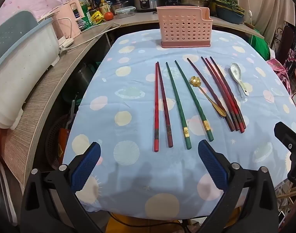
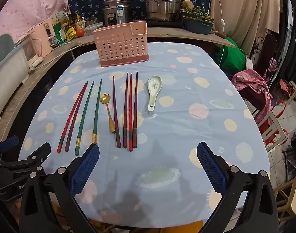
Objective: Organize utensils
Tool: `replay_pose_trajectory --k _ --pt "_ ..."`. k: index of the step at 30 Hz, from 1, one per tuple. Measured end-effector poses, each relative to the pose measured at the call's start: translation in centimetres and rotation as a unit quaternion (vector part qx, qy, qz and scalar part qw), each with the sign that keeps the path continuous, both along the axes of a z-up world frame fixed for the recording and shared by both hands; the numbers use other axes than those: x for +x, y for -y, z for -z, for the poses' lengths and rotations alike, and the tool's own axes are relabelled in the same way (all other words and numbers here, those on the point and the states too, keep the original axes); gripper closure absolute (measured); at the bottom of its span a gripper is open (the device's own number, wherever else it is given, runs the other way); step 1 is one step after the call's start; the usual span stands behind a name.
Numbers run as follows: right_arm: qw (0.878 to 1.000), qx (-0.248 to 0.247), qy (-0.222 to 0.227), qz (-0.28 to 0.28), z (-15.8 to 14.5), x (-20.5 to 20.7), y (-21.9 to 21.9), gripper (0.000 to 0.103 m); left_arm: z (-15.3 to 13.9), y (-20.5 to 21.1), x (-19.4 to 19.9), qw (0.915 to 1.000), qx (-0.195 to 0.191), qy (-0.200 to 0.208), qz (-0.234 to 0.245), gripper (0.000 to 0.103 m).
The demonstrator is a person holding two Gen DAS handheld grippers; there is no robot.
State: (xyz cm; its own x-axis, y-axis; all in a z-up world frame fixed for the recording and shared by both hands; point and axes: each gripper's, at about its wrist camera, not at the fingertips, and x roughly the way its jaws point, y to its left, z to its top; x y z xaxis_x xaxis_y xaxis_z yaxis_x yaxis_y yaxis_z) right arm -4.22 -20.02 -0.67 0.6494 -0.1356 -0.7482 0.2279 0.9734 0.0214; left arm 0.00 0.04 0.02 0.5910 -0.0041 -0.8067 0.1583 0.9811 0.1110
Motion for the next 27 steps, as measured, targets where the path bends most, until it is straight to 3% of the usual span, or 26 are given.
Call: replay_pose_trajectory --k 27 --pt "1.0 -0.008 -0.008 -0.015 0.11 0.25 -0.72 0.007 0.06 0.04 -0.01 1.0 0.004 -0.004 0.0 0.007"
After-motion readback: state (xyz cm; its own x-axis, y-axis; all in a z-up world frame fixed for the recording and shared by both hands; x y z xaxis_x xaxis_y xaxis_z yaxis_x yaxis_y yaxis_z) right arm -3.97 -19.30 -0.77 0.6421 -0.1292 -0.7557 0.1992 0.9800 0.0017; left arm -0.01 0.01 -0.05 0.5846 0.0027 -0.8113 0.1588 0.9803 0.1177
